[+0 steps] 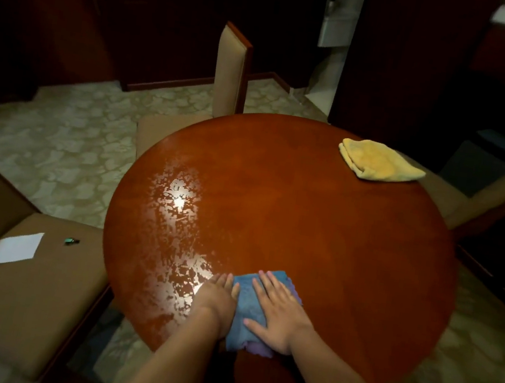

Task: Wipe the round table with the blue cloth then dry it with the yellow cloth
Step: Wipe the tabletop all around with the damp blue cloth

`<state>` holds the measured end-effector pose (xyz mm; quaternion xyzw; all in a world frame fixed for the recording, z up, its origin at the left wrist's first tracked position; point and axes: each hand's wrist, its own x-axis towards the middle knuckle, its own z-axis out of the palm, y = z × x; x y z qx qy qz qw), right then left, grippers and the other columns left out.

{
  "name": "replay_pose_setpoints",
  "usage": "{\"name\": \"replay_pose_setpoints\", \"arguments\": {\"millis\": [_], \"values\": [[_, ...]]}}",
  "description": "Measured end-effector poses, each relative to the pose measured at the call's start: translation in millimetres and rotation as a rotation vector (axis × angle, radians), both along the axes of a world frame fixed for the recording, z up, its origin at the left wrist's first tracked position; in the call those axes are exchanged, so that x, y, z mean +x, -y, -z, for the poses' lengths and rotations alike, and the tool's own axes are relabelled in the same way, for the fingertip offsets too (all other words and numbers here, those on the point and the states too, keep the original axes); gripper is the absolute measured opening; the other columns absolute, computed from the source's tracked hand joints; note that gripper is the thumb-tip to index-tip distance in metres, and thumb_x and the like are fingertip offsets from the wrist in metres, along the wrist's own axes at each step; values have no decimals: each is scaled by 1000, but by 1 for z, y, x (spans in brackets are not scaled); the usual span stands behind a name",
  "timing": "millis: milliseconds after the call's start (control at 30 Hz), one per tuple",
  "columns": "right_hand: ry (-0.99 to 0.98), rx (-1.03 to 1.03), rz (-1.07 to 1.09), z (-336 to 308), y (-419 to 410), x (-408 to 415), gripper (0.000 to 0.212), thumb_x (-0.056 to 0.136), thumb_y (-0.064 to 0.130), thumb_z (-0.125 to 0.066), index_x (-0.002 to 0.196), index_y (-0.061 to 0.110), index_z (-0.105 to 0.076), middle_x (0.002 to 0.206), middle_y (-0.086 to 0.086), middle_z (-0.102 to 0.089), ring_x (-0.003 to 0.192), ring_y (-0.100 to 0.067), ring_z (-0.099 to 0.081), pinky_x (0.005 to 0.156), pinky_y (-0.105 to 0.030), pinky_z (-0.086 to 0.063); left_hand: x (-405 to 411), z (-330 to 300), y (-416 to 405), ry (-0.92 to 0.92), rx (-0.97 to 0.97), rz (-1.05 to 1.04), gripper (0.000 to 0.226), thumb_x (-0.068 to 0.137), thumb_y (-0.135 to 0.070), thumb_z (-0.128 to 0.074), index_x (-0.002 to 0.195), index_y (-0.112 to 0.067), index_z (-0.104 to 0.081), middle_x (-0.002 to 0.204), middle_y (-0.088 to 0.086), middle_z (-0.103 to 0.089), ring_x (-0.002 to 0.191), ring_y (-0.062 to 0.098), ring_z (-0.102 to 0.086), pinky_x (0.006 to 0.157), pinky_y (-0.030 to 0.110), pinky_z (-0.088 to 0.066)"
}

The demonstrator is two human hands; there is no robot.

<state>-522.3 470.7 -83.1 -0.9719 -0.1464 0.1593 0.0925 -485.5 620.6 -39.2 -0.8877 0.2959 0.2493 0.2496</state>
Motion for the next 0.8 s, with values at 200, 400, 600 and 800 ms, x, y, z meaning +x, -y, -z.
{"name": "replay_pose_setpoints", "arguments": {"millis": [200,400,600,800], "values": [[-4,18,142,7,58,-48,118,54,84,19,151,18,11,147,4,30,138,-13,26,114,-30,13,-22,1,57,-46,-51,106,78,97,-42,-41,152,-8,3,159,13,4,147,26,-1,118,36,-4],[3,-2,290,10,103,-87,121,51,86,25,150,18,13,145,4,29,135,-12,29,110,-26,16,-41,2,119,-43,-31,252,81,95,-38,-46,152,-6,2,159,15,3,147,27,-2,119,37,-3],[-60,-89,419,7,94,-87,102,84,75,6,142,3,-39,149,-8,-15,138,-26,-29,109,-29,-4,-42,5,115,-11,-34,321,71,99,-35,-40,152,-7,-1,159,13,0,147,26,-5,119,37,-5],[-18,-9,336,9,57,-76,121,48,80,25,146,8,20,142,1,35,133,-14,33,108,-26,21,-27,7,74,-2,-45,310,72,100,-37,-38,152,-6,0,159,13,1,147,25,-4,119,36,-4]]}}
